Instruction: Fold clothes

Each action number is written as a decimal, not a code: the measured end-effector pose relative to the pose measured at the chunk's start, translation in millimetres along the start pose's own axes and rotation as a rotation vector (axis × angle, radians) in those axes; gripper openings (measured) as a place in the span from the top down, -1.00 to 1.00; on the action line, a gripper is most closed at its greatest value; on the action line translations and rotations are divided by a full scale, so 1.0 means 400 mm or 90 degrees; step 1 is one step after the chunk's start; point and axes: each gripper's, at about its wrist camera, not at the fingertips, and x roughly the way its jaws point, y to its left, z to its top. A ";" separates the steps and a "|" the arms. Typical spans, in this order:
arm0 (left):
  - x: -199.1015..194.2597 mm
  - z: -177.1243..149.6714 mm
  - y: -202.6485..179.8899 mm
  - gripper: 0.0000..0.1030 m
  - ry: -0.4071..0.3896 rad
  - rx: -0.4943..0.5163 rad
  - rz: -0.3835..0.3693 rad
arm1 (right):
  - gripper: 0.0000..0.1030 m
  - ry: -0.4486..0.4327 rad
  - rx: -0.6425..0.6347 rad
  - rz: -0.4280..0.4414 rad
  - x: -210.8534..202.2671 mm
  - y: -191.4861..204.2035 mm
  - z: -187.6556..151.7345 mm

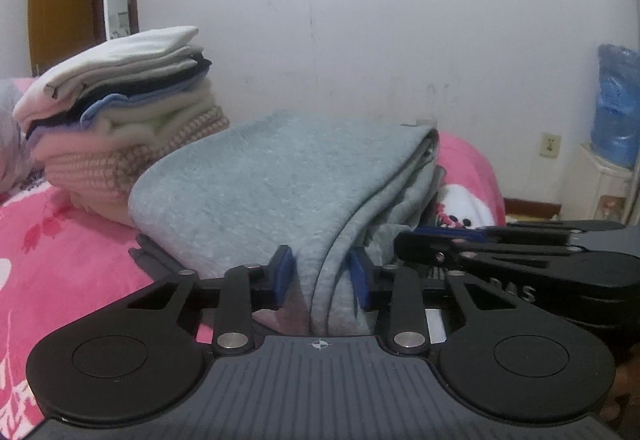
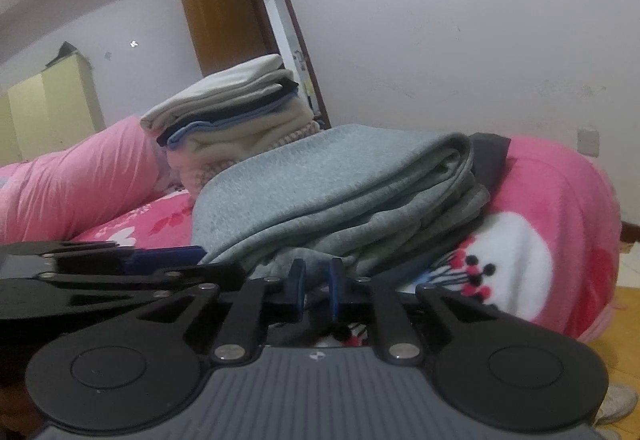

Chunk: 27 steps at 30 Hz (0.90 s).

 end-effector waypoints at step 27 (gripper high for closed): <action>-0.029 -0.032 -0.001 0.81 -0.042 0.042 0.000 | 0.81 -0.006 0.050 0.046 0.126 -0.043 0.019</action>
